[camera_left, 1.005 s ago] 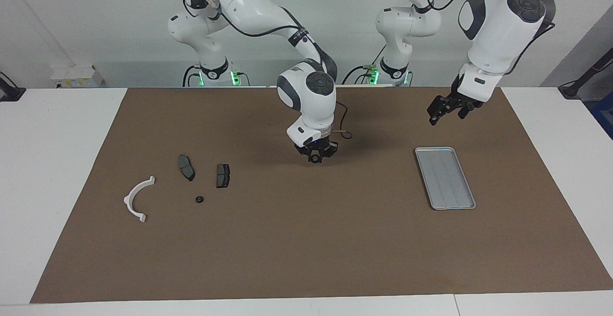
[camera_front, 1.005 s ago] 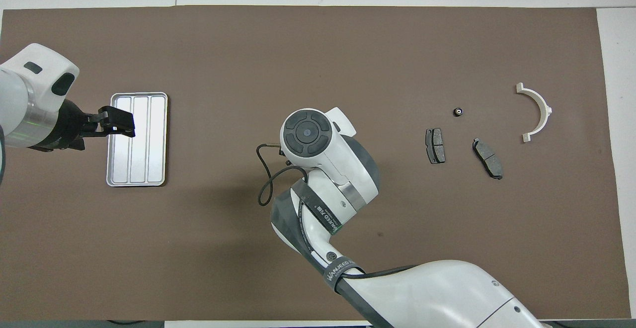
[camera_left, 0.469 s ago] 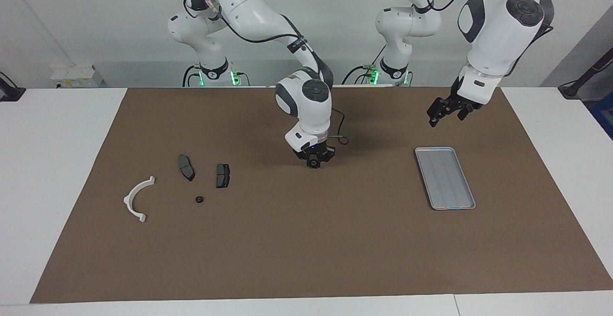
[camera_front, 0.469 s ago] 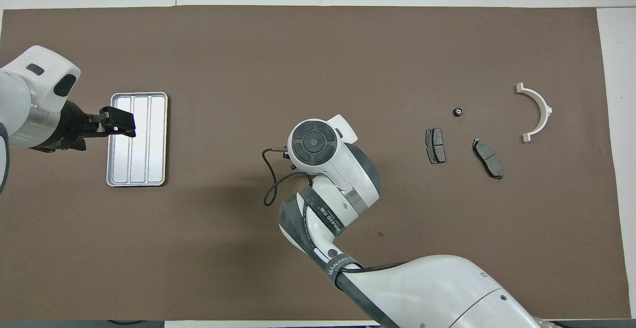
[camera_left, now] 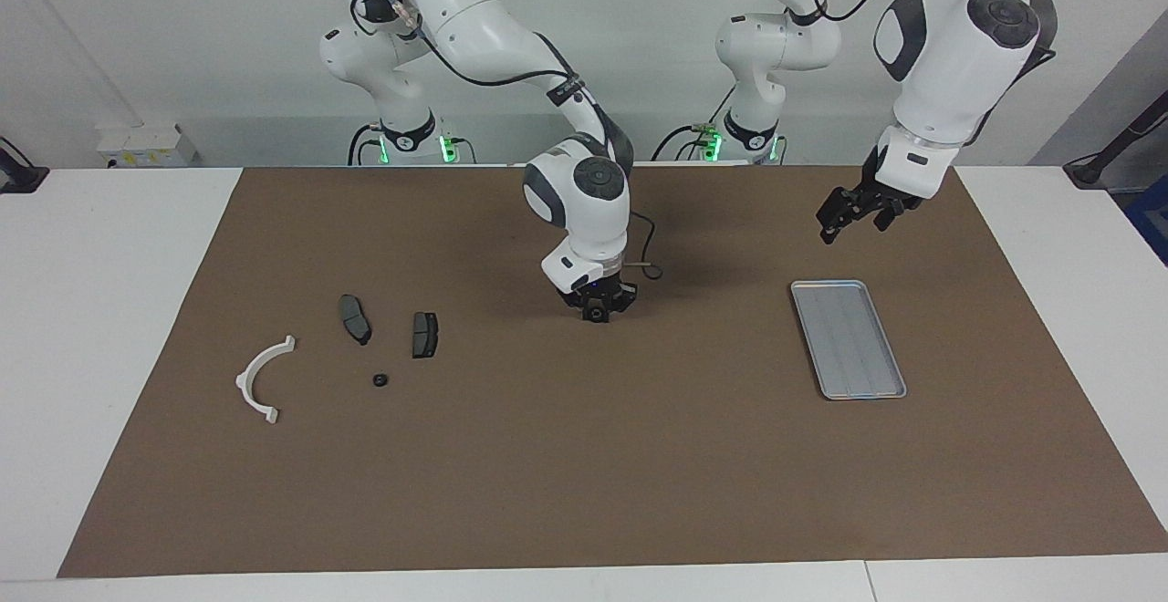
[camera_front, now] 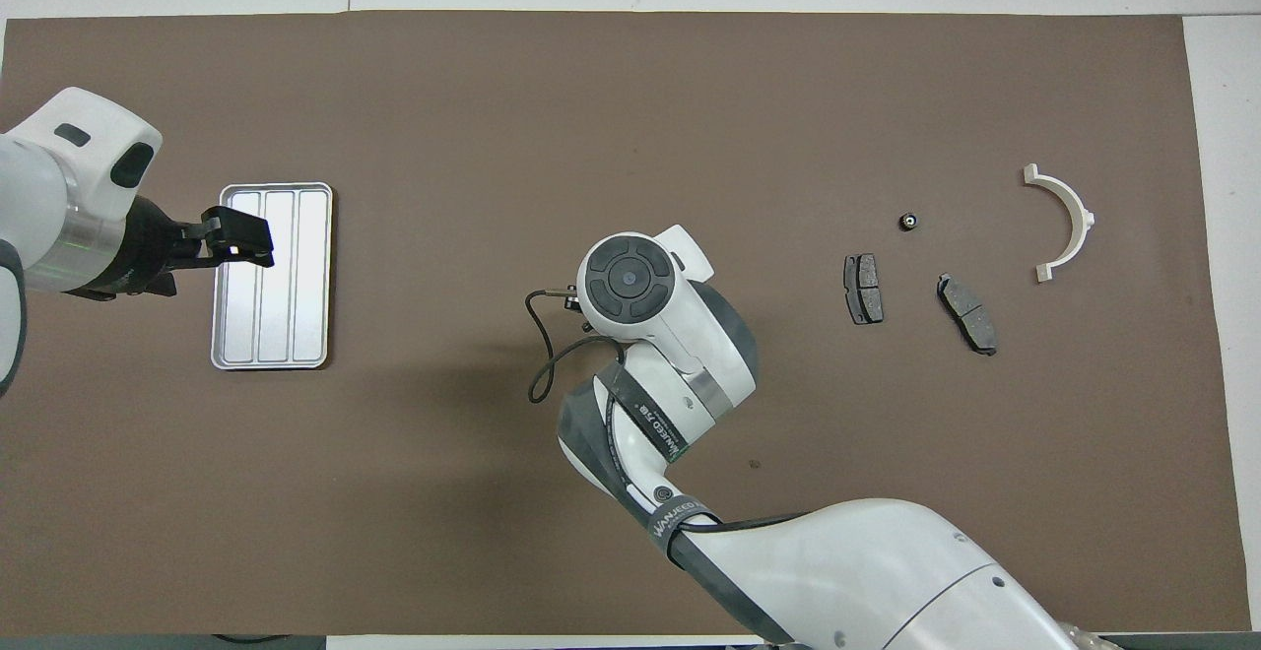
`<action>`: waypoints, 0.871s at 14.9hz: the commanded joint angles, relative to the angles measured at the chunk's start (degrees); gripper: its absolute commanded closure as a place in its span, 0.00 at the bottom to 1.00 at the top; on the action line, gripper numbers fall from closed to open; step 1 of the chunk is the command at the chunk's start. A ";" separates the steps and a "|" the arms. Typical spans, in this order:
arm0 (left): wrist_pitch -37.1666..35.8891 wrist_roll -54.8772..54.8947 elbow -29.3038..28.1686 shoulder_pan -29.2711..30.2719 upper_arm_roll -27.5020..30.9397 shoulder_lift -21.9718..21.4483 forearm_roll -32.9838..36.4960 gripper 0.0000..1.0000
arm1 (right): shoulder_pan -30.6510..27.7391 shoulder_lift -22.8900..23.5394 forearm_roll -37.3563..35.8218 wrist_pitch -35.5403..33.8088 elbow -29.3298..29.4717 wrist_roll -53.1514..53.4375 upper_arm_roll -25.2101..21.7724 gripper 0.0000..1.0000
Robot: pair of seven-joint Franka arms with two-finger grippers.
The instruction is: Pick bearing gear from pile to tray
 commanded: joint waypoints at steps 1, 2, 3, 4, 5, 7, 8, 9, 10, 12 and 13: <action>3.01 -3.82 -1.75 -2.61 0.38 0.15 -0.44 0.00 | -4.31 -3.04 0.58 -4.67 2.79 -0.95 0.42 0.00; 3.28 -4.09 -2.19 -3.39 0.38 0.59 -0.61 0.00 | -5.98 -3.84 0.58 -6.78 4.37 -3.05 0.42 0.00; 3.71 -5.31 -2.28 -4.71 0.38 0.94 -0.88 0.00 | -8.08 -4.89 0.58 -8.37 5.69 -5.86 0.42 0.00; 5.29 -6.11 -2.63 -5.77 0.38 1.55 -0.97 0.00 | -10.54 -5.77 0.58 -9.25 6.14 -9.63 0.42 0.00; 7.30 -6.81 -3.24 -7.60 0.38 2.26 -1.05 0.00 | -13.26 -6.57 0.58 -9.70 6.14 -14.54 0.42 0.00; 9.68 -14.67 -3.17 -12.52 0.38 4.53 -1.23 0.00 | -18.54 -7.97 0.67 -10.49 6.23 -25.69 0.42 0.00; 11.09 -18.73 -2.81 -14.63 0.38 5.85 -1.23 0.00 | -21.26 -8.41 0.67 -10.84 6.32 -31.06 0.42 0.00; 13.36 -20.95 -2.90 -16.83 0.38 6.82 -1.23 0.00 | -23.55 -8.59 0.67 -10.93 6.40 -35.29 0.42 0.00; 14.26 -21.75 -2.81 -18.15 0.38 7.62 -1.23 0.00 | -25.31 -8.94 0.67 -11.19 6.32 -38.38 0.42 0.00; 14.53 -22.54 -0.28 -21.49 0.38 11.03 -3.23 0.00 | -27.61 -9.03 0.67 -12.50 6.32 -41.91 0.33 0.00; 13.75 -25.33 3.04 -24.12 0.56 14.79 -3.69 0.00 | -28.40 -9.21 0.67 -13.30 5.88 -42.79 0.33 0.00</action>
